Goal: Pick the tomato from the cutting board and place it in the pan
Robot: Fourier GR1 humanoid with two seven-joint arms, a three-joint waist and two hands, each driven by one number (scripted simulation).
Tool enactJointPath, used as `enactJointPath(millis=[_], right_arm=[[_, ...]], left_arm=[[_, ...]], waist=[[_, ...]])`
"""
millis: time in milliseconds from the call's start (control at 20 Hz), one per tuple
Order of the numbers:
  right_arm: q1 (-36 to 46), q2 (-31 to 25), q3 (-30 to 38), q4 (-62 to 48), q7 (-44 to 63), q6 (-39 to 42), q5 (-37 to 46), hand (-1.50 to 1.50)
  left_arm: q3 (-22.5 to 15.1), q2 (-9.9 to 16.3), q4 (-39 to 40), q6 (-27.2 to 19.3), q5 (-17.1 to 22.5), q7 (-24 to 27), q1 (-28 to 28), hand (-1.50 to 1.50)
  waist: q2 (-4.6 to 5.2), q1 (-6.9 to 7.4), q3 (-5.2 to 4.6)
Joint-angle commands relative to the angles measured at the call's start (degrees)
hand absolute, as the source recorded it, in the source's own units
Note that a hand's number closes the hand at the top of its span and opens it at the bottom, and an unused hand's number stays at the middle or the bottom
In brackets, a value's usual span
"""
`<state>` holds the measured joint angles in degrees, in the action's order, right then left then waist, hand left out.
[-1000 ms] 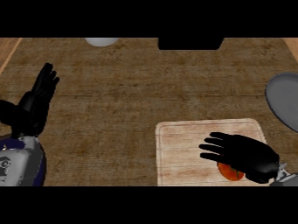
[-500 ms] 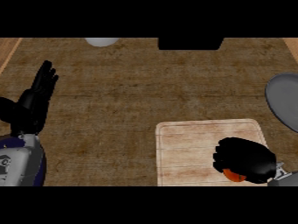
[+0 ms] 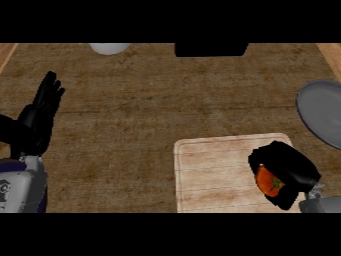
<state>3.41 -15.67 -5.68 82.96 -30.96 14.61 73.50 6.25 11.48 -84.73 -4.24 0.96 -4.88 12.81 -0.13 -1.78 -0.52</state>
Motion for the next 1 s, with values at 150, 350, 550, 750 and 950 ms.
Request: enactJointPath(millis=[150,350,550,750,950], right_arm=[[4.3,15.2,14.3,3.6,33.3,-4.5,0.8,1.5],[10.9,15.5,12.0,7.6,50.7,-10.5,0.2,1.5],[20.0,15.6,10.3,10.2,65.8,-12.0,2.0,1.5],[23.3,15.6,11.6,8.8,70.4,-15.3,2.5,1.5],[26.6,15.2,19.0,6.2,68.7,-24.2,-5.7,1.5]], left_arm=[[0.3,0.0,0.0,-0.1,0.1,-0.2,-1.1,0.0],[-0.5,0.1,-0.8,0.9,0.5,-1.2,0.2,0.0],[-1.3,0.0,0.2,1.1,-0.2,-1.7,2.1,0.0],[-2.1,-1.3,-0.7,0.1,-1.2,-0.6,-0.7,0.0],[-1.1,-0.2,-2.1,1.0,-0.3,-1.1,-0.7,0.0]], waist=[[-0.55,-0.72,0.28],[-0.36,2.25,0.47],[-0.04,2.57,0.45],[0.1,2.15,0.52],[0.22,2.44,0.61]])
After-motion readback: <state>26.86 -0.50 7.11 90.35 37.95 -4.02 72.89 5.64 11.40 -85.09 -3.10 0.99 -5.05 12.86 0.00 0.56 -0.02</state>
